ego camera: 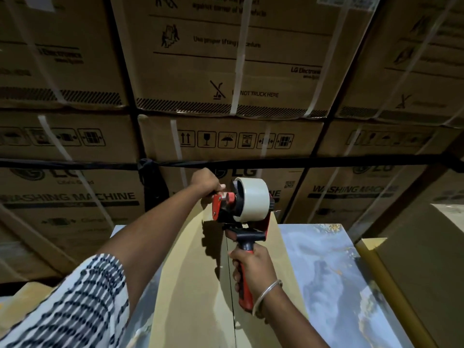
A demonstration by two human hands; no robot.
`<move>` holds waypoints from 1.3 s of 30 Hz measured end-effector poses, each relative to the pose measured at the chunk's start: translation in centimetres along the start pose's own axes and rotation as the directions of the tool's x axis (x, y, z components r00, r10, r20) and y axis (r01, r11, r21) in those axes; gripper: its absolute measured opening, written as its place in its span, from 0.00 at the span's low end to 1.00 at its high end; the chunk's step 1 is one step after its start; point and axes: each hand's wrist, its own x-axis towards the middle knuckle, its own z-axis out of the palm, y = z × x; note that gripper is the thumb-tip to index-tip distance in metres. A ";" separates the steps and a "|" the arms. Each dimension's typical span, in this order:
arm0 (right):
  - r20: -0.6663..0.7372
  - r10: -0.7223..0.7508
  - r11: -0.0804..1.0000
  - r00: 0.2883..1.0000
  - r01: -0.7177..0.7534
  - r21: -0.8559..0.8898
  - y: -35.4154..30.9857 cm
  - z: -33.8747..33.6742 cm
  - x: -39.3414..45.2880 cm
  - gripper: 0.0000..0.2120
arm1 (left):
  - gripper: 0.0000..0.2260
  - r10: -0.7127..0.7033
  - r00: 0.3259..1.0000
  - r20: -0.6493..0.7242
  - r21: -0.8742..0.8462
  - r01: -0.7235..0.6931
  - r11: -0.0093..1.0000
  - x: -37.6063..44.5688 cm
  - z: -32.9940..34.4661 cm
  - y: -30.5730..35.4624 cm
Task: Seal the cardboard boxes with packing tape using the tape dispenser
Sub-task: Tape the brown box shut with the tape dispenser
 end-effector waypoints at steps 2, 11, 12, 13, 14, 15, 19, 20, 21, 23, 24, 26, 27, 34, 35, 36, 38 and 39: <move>-0.025 -0.008 1.000 1.000 0.008 -0.009 0.0 0.4 0.8 0.08 | 0.06 0.071 0.996 -0.049 0.070 -0.067 0.995 0.9 0.4 0.4; 0.003 0.021 1.000 1.000 -0.021 0.013 -0.6 1.6 3.6 0.06 | 0.10 0.134 0.991 -0.006 0.128 -0.132 0.983 4.0 1.0 -0.3; 0.000 0.032 0.999 0.999 -0.032 0.013 -0.5 1.7 3.9 0.07 | 0.11 0.132 0.991 0.005 0.127 -0.132 0.983 4.3 1.2 -0.4; -0.005 0.048 0.999 0.999 -0.048 0.020 -0.4 1.9 4.1 0.07 | 0.11 0.129 0.991 0.021 0.132 -0.131 0.983 4.5 1.3 -0.7; -0.011 0.070 0.997 0.997 -0.070 0.030 -0.2 2.0 4.4 0.08 | 0.11 0.127 0.991 0.031 0.135 -0.130 0.982 4.6 1.5 -0.9; -0.016 0.091 0.995 0.996 -0.090 0.043 -0.1 2.1 4.5 0.09 | 0.10 0.120 0.992 0.032 0.133 -0.123 0.984 4.7 1.7 -1.1; -0.023 0.122 0.992 0.992 -0.121 0.048 0.7 2.0 4.9 0.09 | 0.10 0.083 0.996 0.040 0.143 -0.088 0.986 5.3 2.6 -2.3; -0.030 0.120 0.992 0.992 -0.119 0.039 0.9 2.0 5.0 0.09 | 0.10 0.082 0.996 0.042 0.169 -0.088 0.982 5.4 2.6 -2.4; -0.039 0.116 0.993 0.992 -0.115 0.029 1.1 2.1 5.1 0.09 | 0.11 0.093 0.994 0.050 0.202 -0.101 0.974 5.4 2.6 -2.4; -0.058 0.109 0.994 0.992 -0.109 0.010 1.5 2.2 5.3 0.09 | 0.13 0.114 0.990 0.082 0.269 -0.132 0.954 5.4 2.6 -2.4; -0.062 0.106 0.994 0.992 -0.106 0.000 1.6 2.2 5.4 0.09 | 0.14 0.108 0.989 0.098 0.294 -0.133 0.946 5.3 2.6 -2.3; -0.062 0.104 0.994 0.993 -0.105 -0.016 1.6 2.2 5.4 0.09 | 0.11 0.098 0.990 0.105 0.332 -0.128 0.935 5.2 2.3 -2.6; -0.064 0.108 0.994 0.992 -0.109 -0.015 1.6 2.2 5.4 0.09 | 0.08 0.112 0.990 0.086 0.337 -0.135 0.932 5.2 2.3 -2.9; -0.068 0.127 0.991 0.990 -0.129 -0.029 1.4 2.4 5.5 0.05 | 0.09 0.330 0.936 0.120 0.367 -0.351 0.862 4.1 1.9 -4.0; -0.066 0.132 0.990 0.989 -0.134 -0.033 1.3 2.5 5.4 0.05 | 0.10 0.330 0.935 0.130 0.441 -0.353 0.825 3.7 1.6 -4.1; -0.064 0.138 0.989 0.988 -0.140 -0.036 1.2 2.6 5.4 0.05 | 0.11 0.336 0.931 0.142 0.476 -0.362 0.802 3.4 1.4 -4.1; -0.066 0.145 0.988 0.987 -0.149 -0.050 1.1 2.7 5.3 0.06 | 0.09 0.341 0.926 0.165 0.520 -0.375 0.767 3.0 1.1 -4.2; -0.069 0.146 0.987 0.987 -0.150 -0.061 1.0 2.8 5.3 0.06 | 0.07 0.356 0.919 0.170 0.554 -0.388 0.737 2.9 1.0 -4.2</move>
